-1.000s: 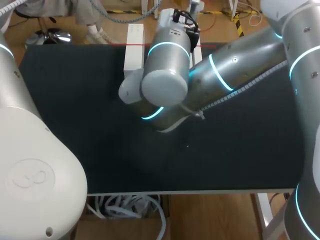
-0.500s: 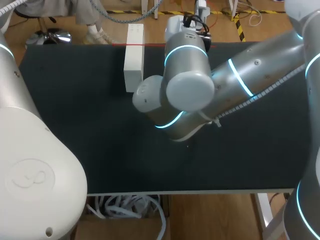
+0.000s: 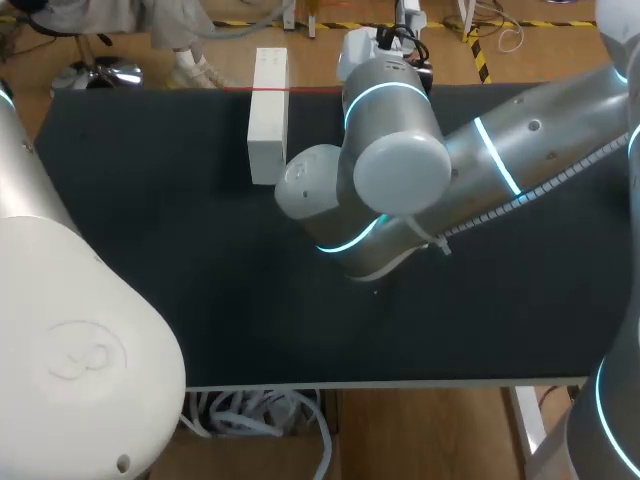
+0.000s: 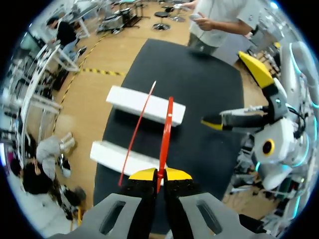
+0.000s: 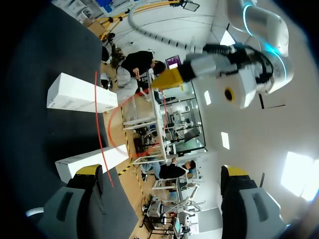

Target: Grab the tape and strap the tape.

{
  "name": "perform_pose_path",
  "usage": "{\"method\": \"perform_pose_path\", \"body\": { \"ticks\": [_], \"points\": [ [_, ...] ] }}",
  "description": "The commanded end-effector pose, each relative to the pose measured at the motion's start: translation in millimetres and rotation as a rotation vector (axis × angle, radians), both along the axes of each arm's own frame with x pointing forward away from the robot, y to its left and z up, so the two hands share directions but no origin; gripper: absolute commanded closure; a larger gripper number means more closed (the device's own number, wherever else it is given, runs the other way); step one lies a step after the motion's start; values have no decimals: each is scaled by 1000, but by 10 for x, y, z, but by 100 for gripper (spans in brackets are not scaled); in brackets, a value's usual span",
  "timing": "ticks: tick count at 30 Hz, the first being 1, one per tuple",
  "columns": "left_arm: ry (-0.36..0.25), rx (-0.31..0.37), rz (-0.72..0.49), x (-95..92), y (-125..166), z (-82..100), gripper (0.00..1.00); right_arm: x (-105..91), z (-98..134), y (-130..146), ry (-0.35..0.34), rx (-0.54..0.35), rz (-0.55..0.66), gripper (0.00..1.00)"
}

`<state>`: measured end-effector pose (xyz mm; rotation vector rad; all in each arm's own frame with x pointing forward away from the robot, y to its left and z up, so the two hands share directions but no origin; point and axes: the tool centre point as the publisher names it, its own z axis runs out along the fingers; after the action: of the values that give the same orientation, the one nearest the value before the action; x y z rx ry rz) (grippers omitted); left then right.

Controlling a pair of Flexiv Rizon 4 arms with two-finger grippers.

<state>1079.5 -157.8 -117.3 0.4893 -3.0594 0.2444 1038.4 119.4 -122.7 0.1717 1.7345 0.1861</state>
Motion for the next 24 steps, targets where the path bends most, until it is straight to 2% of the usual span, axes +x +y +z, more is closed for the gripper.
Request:
{"method": "perform_pose_path", "body": {
  "ticks": [1,3,5,6,7,24],
  "points": [
    [2,148,390,-531,988,242,100,-3,47,-18,29,-1,8,0],
    [-6,111,507,-750,1297,265,100,-3,47,-18,29,-1,8,0],
    [79,173,572,-925,1535,248,100,-3,47,-18,29,-1,8,0],
    [92,159,616,-1008,1630,241,100,-3,47,-18,29,-1,8,0],
    [92,159,616,-1008,1630,241,2,-3,47,-18,29,-1,8,0],
    [92,159,616,-1008,1630,241,0,-3,47,-18,29,-1,8,0]
  ]
}}
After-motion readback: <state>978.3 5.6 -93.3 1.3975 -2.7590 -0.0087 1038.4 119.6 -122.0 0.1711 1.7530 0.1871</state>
